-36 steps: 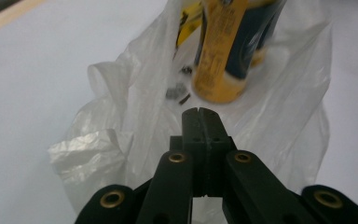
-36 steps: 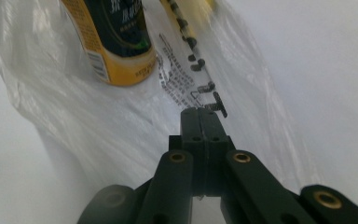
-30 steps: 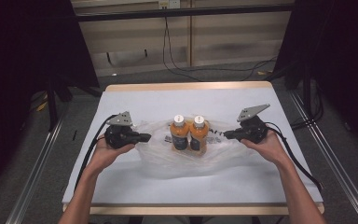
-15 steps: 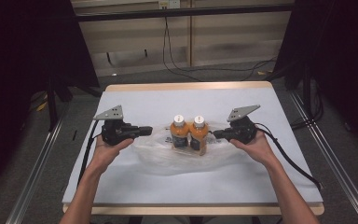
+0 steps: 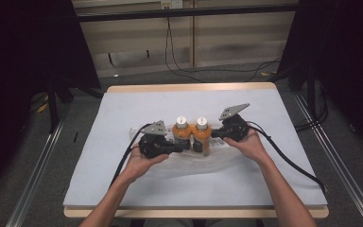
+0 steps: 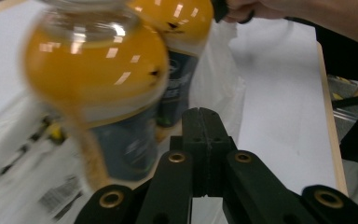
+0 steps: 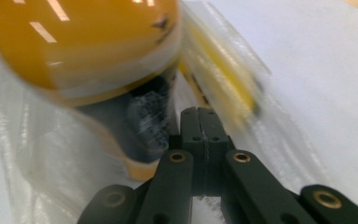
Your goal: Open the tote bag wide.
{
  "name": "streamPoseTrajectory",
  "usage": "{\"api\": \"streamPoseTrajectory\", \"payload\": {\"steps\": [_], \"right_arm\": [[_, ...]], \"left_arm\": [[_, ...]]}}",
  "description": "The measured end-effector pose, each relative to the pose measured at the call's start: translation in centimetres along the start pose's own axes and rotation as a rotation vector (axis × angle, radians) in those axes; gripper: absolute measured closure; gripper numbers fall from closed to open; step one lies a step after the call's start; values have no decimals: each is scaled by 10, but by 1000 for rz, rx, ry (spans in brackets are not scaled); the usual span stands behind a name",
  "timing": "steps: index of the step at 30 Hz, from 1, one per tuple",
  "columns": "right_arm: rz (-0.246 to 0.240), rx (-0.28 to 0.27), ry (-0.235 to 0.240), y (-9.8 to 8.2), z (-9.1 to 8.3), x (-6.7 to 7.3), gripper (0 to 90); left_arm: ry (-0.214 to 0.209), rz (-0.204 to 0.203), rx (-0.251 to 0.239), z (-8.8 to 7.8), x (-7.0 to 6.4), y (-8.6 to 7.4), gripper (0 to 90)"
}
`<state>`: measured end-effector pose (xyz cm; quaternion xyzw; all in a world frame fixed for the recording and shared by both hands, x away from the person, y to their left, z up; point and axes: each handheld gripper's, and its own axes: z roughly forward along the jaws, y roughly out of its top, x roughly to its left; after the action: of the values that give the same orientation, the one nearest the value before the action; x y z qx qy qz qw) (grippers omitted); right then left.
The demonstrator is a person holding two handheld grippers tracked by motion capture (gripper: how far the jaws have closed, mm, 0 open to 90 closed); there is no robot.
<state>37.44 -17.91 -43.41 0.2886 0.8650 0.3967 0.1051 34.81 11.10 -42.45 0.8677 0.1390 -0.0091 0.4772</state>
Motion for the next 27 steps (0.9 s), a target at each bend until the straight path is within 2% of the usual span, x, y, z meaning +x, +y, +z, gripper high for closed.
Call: {"api": "streamPoseTrajectory", "payload": {"steps": [2, 3, 6, 8, 9, 10, 13, 14, 19, 20, 23, 27], "right_arm": [[-1, 5, -5, 2, 3, -2, 900], [5, 3, -3, 3, 4, -3, 900], [17, -7, 4, 4, 9, -5, 900], [16, -2, 7, 4, 14, -6, 900], [20, 2, 14, 3, 17, -6, 900], [24, 5, 17, 3, 20, -7, 900], [50, -4, 26, 3, 27, -9, 900], [55, -8, 30, 2, 28, -9, 900], [78, 18, 40, 0, 37, -13, 900], [86, 19, 42, 0, 39, -16, 900], [124, 30, 52, -1, 44, -22, 900], [128, 77, 44, -2, 54, -27, 900]], "left_arm": [[-6, 4, 5, 7, -1, 0, 900], [8, 13, 15, 10, -1, 0, 900], [39, 5, 22, 17, -1, -2, 900], [40, -4, 41, 21, 0, -3, 900], [38, 3, 42, 24, -1, -4, 900], [37, 8, 71, 26, -1, -5, 900], [32, 27, 110, 33, -4, -9, 900], [30, 25, 104, 35, -6, -11, 900], [34, 42, 147, 45, -10, -16, 900], [41, 55, 176, 47, -11, -18, 900], [34, 49, 187, 51, -12, -23, 900], [18, 62, 234, 57, -15, -30, 900]]}}
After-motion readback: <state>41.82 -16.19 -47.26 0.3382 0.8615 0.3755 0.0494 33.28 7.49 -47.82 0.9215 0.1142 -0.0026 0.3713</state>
